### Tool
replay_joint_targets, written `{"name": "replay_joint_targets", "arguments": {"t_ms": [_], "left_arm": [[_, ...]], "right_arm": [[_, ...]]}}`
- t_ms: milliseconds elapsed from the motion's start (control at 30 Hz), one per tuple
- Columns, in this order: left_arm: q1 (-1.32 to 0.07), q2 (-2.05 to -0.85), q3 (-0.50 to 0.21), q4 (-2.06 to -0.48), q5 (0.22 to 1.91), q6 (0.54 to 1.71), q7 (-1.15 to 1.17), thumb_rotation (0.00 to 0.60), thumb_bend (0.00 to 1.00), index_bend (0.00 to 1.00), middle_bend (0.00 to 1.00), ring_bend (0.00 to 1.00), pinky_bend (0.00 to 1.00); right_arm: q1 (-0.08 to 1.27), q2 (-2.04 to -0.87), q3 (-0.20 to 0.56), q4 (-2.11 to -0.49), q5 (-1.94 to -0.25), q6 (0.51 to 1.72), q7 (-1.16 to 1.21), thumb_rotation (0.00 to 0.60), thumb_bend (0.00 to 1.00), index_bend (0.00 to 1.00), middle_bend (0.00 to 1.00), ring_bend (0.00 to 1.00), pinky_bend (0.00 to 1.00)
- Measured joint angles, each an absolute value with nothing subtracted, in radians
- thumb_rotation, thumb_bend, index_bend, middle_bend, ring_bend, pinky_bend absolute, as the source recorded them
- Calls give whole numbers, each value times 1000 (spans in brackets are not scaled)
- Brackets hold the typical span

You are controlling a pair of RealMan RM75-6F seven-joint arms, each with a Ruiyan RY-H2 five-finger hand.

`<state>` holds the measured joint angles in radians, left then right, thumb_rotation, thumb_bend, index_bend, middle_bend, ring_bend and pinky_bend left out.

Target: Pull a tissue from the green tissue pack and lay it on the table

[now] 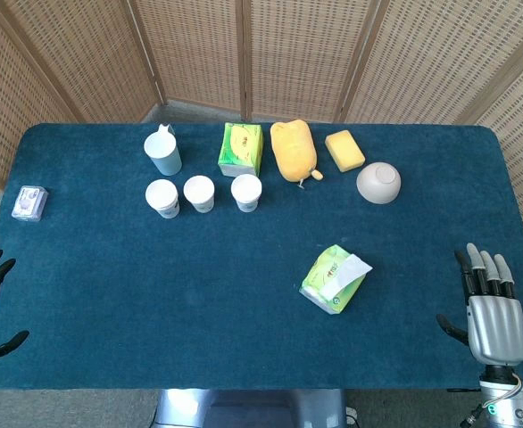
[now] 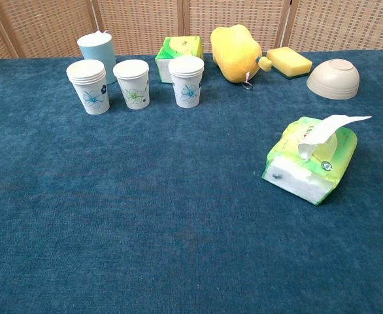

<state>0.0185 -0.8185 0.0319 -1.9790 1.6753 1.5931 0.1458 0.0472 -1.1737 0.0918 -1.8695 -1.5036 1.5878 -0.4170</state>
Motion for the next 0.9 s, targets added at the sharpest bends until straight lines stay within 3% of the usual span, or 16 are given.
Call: {"name": "replay_joint_targets", "arguments": {"t_ms": [433, 900], "left_arm": [[19, -813, 37, -1989, 1669, 1581, 147, 600, 0, 0, 0, 0, 0], [12, -809, 31, -1993, 1633, 1562, 142, 600, 0, 0, 0, 0, 0]], "right_arm": [[82, -1179, 68, -1876, -1537, 1506, -367, 600, 0, 0, 0, 0, 98], [290, -1231, 79, -1827, -1531, 1186, -354, 600, 12, 7, 20, 0, 162]]}}
